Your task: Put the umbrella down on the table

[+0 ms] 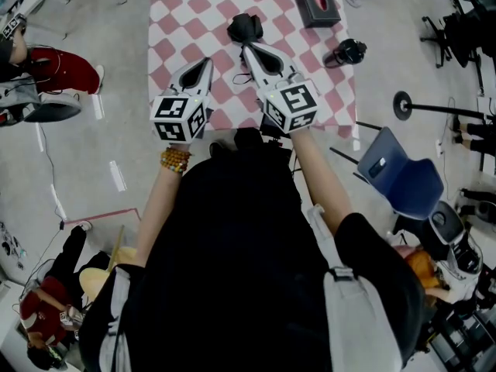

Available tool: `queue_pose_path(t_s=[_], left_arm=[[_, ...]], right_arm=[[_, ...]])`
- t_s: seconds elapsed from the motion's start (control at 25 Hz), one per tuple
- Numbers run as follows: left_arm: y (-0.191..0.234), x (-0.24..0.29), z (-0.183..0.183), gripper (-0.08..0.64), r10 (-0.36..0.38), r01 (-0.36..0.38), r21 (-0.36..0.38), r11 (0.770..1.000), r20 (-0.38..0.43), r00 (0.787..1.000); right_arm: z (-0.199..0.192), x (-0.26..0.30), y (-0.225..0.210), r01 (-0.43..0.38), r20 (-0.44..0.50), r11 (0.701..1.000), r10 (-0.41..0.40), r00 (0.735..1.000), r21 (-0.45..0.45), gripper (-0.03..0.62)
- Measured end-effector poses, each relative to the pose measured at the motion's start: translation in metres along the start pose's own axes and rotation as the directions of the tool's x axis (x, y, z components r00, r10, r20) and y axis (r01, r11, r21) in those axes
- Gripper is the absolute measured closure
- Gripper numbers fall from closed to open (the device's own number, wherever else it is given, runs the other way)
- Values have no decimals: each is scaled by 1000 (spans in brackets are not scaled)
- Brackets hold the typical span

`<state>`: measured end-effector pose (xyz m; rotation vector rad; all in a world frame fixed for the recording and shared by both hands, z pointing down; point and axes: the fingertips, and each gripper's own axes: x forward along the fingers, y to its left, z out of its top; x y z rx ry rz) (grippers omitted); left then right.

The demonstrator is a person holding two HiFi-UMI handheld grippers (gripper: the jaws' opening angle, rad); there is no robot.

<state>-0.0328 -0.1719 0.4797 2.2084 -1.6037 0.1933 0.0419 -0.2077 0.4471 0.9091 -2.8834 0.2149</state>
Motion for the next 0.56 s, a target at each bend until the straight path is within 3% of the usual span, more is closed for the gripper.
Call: queue_pose_path(t_s=[0.56], left_arm=[[1,5,0,546,7,-7,-6,1000,-9,1000]], right_arm=[[-3,4,-10,3,-13,1000,-3,1000,15,574]])
